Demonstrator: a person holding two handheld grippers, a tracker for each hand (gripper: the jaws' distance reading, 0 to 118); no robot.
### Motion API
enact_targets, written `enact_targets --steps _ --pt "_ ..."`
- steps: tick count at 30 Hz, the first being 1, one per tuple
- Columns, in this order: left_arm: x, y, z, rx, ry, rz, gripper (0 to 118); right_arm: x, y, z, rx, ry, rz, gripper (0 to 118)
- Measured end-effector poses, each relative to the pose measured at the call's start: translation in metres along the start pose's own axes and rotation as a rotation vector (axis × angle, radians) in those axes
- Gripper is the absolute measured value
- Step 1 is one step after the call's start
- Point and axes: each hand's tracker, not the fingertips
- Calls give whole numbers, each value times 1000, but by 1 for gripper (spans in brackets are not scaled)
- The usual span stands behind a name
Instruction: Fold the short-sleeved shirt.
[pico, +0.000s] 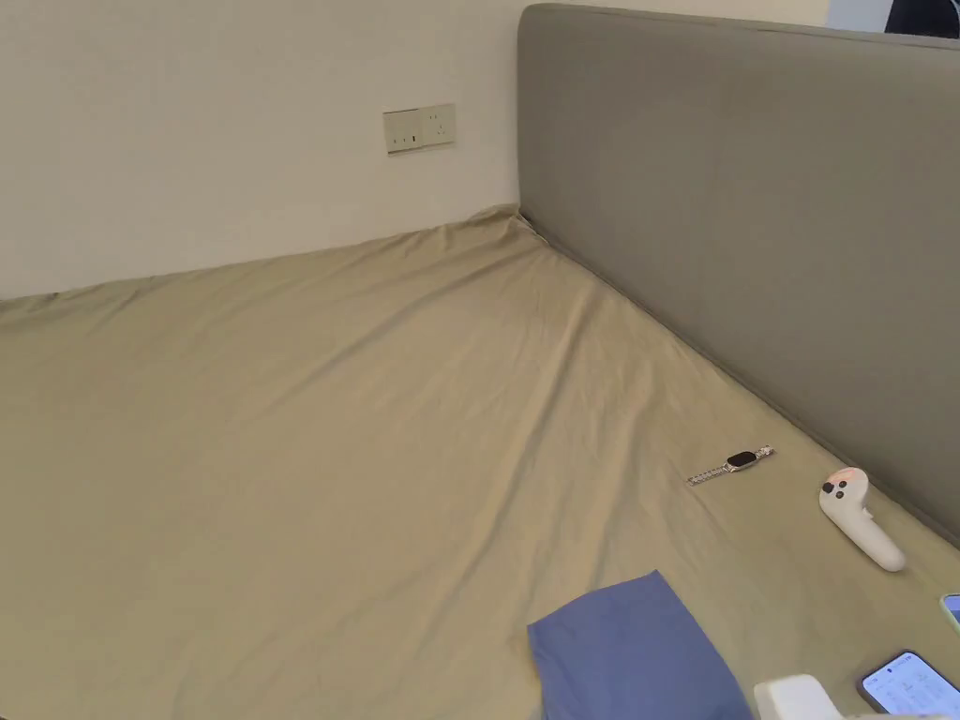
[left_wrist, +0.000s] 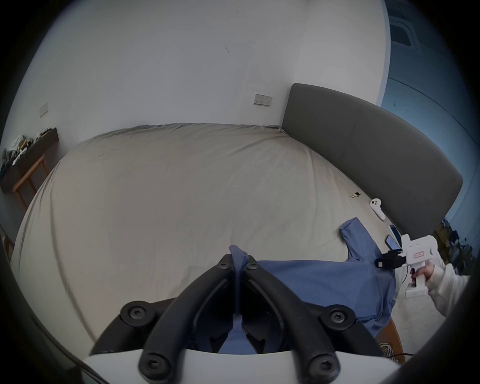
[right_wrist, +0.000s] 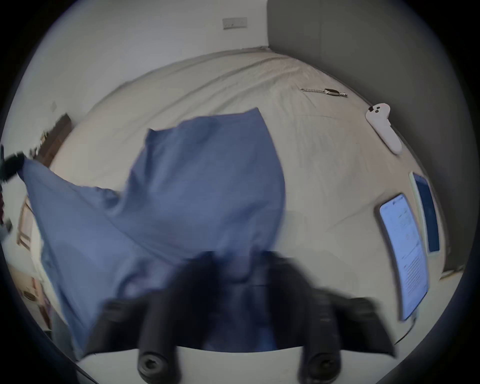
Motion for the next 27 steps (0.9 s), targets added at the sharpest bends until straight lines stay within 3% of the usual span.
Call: enact_targets --steps 2,3,4,5,6,9,11,13,16,19,21,24,27 --pt "2 -9 2 2 17 7 3 -15 -6 4 -4 141 -46 6" --pt "4 -12 6 14 36 14 3 -25 -6 6 1 92 -15 6" --pt "10 -11 16 25 41 20 3 -39 -2 18 72 9 113 6" --pt "10 -10 26 49 45 37 3 -49 3 40 160 -35 186 6" --pt "10 -6 42 91 41 56 3 -55 10 62 258 -47 194 6" --pt "11 12 105 219 82 62 3 -63 36 143 541 15 65 6" --pt "10 25 151 306 146 47 3 -76 48 203 751 -14 65 6" --pt "19 41 207 427 231 42 3 -86 58 265 950 27 40 6" --pt "26 64 278 562 273 22 3 -109 72 333 1099 74 22 6" --pt "43 85 334 656 383 10 3 -123 96 384 1191 168 -20 6" --pt "45 94 361 713 392 19 3 -134 107 410 1250 148 -36 6" --pt "44 112 386 721 430 42 3 -142 134 440 1233 252 -69 6" --pt "35 139 391 735 446 103 3 -157 167 450 1217 219 -11 6"
